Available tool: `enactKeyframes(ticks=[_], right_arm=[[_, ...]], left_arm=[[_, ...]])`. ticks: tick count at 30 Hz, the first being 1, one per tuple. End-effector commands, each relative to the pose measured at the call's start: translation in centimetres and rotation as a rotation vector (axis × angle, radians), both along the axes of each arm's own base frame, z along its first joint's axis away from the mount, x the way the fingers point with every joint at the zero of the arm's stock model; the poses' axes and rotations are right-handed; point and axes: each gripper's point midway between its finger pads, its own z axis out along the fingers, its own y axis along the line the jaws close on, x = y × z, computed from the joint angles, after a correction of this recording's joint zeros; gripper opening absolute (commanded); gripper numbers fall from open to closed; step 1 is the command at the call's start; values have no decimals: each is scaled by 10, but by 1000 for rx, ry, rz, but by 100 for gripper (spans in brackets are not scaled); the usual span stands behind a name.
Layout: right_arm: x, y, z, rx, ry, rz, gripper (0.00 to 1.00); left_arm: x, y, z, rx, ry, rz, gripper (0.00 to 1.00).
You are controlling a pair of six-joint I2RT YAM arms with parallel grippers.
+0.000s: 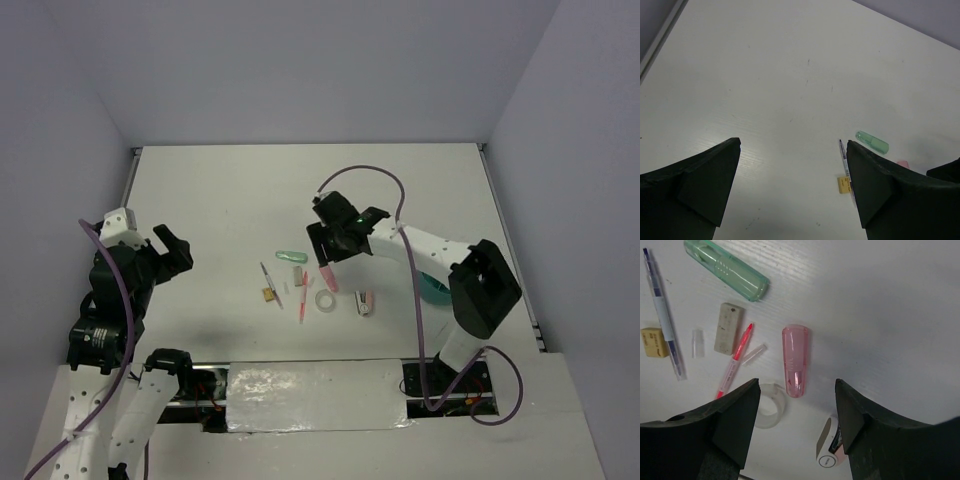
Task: Sort the stationery into containers
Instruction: Pick up the stationery from the center of the board.
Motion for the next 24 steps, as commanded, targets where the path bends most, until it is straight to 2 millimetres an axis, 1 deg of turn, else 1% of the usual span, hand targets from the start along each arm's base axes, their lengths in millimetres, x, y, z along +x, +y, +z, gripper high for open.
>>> enactKeyframes(ticks=[1,3,4,7,9,12,14,17,24], right_arm=[[14,19,9,-7,-69,23,69],[13,25,1,-18,-60,33,69],[12,25,-10,-42,-43,31,68],[13,25,-28,-84,-30,29,67],[12,27,-41,-104,-11,37,65],[12,26,-55,-131,6,36,62],[12,24,-61,-142,8,35,62],[12,25,-65,-144,12,39,60],[10,23,-89,-172,44,58,52]], left_arm=[[6,-4,11,-4,-46,-22,99],[6,-5,10,-3,-46,-25,99],[6,-6,10,-3,-44,-30,99],[7,-7,10,-3,-42,-37,99],[7,-8,10,-5,-45,-43,99],[7,-9,11,-4,-48,-50,99],[7,-10,10,-3,-45,-53,99],[7,-11,10,-4,-46,-57,99],[7,-12,10,-4,-46,-64,99]])
